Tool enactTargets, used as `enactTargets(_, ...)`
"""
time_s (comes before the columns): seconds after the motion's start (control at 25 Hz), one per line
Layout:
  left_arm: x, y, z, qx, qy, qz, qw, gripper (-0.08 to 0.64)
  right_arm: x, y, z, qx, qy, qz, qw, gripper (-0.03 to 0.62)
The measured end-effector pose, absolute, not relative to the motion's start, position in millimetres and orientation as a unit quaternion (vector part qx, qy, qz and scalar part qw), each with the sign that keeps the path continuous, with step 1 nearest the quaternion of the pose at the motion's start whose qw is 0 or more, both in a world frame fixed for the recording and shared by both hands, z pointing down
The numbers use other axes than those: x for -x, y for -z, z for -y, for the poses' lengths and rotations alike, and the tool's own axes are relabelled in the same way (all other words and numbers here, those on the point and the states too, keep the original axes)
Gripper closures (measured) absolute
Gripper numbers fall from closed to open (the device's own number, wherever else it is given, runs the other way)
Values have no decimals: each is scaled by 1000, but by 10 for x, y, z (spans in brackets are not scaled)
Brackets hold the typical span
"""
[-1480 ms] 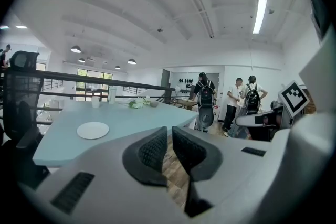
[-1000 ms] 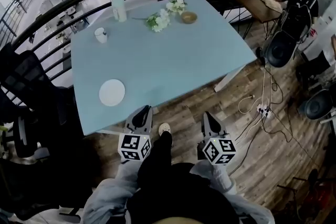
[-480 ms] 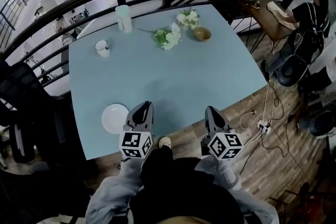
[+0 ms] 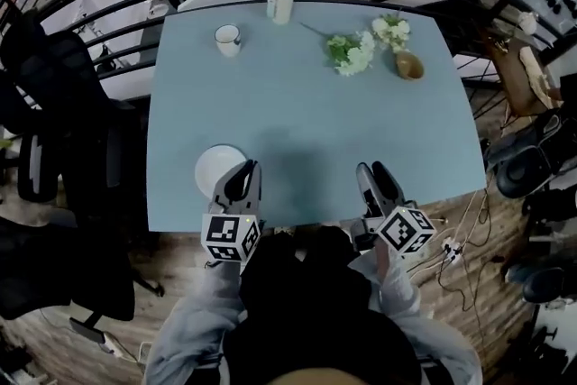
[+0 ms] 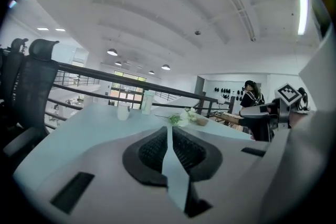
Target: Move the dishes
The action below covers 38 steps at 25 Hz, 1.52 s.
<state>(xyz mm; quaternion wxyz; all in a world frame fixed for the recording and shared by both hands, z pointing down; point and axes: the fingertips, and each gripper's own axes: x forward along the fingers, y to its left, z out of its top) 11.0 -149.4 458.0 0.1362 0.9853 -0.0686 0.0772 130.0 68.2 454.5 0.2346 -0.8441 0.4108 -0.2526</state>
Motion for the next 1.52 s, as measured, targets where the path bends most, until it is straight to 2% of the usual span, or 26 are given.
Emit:
enactTargets(0.08,11,-4607,1586,-981,-78,107,138,517,-1381,-4609,-596,817,277,-429,267,354)
enactTargets(0.16,112,-4628,1659,-977,-77,144,138,517,-1489,-4647,-541,793,302,-442,291,322)
enactTargets(0.48,548,-4604,1701,-946,-84,283,133,517,-1746,-4948,-96,672,429,-509,325,310)
enactTargets(0.72,1136,-4651,1558,-898,-82,407,144,517,-1526,-5411,409,582,536,-553,262,305)
enactTargets(1.08,1964,-4740,1203,-831,-83,526,160,517,-937,-5868,1114,477,643,-557,220,295)
enactTargets(1.52,2272,-4786,1129,-806,-69,564,168,517,-437,-6134,1663,453,669,-570,151,293)
